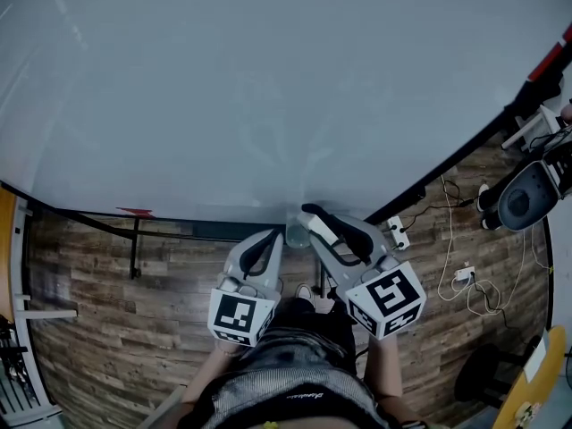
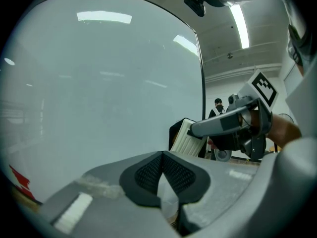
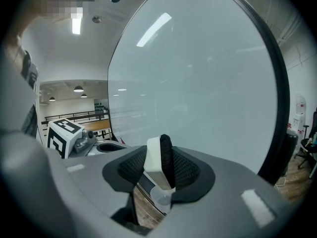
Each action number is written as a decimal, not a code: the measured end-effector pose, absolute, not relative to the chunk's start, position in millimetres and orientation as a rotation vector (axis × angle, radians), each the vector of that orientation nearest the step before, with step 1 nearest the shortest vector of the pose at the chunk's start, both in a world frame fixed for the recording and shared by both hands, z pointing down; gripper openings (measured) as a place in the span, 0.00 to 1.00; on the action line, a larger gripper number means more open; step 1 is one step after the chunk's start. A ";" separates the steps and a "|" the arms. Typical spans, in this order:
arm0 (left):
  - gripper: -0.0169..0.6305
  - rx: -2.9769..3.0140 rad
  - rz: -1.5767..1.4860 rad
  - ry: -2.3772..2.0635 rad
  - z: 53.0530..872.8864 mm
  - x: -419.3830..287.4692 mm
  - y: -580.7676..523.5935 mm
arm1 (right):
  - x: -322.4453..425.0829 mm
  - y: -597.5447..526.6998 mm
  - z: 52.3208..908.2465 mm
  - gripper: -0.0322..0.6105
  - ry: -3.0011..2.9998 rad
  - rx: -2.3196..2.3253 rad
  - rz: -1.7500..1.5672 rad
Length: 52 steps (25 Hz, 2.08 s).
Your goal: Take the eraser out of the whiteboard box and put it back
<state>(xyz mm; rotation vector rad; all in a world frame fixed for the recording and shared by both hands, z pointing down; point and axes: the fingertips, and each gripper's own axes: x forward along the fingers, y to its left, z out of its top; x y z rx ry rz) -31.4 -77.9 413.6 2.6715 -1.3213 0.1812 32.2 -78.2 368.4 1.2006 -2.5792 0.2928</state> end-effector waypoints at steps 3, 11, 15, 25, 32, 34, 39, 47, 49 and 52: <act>0.03 2.679 0.179 -1.316 413.5 -29.4 -76.1 | 31.9 -77.3 369.8 0.30 -2.586 1.187 0.297; 0.03 2.654 0.206 -1.359 408.7 -28.0 -78.2 | 32.5 -78.5 370.8 0.30 -2.598 1.156 0.293; 0.03 2.658 0.198 -1.362 410.5 -28.8 -73.5 | 30.4 -75.7 369.3 0.30 -2.601 1.143 0.287; 0.03 2.654 0.210 -1.376 416.1 -29.1 -74.0 | 30.2 -77.1 370.9 0.30 -2.604 1.120 0.286; 0.03 2.667 0.224 -1.365 416.0 -29.9 -74.5 | 28.9 -77.1 372.0 0.30 -2.599 1.118 0.287; 0.03 2.670 0.228 -1.365 417.6 -30.3 -74.5 | 29.3 -77.6 373.0 0.30 -2.599 1.123 0.286; 0.03 2.659 0.215 -1.360 414.7 -29.6 -74.6 | 29.1 -77.3 372.3 0.30 -2.599 1.128 0.291; 0.03 2.666 0.230 -1.357 416.8 -27.6 -76.7 | 29.3 -78.9 376.3 0.30 -2.587 1.113 0.292; 0.03 2.665 0.230 -1.360 416.6 -27.2 -76.7 | 29.5 -78.5 377.3 0.30 -2.586 1.107 0.293; 0.03 2.662 0.227 -1.360 415.6 -26.5 -76.9 | 30.0 -78.6 379.1 0.30 -2.582 1.104 0.298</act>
